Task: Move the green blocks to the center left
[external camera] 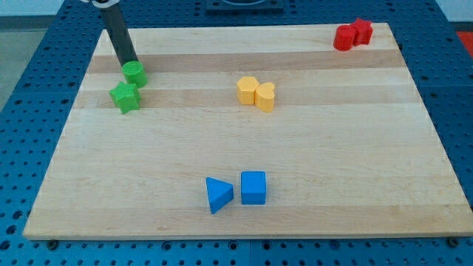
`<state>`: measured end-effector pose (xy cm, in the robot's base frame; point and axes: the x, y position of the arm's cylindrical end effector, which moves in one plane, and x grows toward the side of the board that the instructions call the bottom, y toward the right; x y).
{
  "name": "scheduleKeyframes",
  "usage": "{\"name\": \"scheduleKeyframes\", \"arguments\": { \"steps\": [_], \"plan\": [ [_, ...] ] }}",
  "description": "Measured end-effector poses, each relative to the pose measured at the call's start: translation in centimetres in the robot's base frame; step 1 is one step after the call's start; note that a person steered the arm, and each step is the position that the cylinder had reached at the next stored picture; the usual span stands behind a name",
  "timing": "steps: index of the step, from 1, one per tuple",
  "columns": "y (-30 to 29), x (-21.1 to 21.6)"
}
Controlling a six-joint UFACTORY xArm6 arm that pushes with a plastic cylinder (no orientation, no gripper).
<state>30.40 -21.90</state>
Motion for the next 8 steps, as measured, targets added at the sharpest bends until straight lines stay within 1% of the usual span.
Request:
{"name": "scheduleKeyframes", "arguments": {
  "steps": [3,4,5,7,8],
  "plan": [
    [0.0,4.8],
    [0.0,3.7],
    [0.5,0.8],
    [4.9,1.1],
    [6.2,2.3]
  ]
}}
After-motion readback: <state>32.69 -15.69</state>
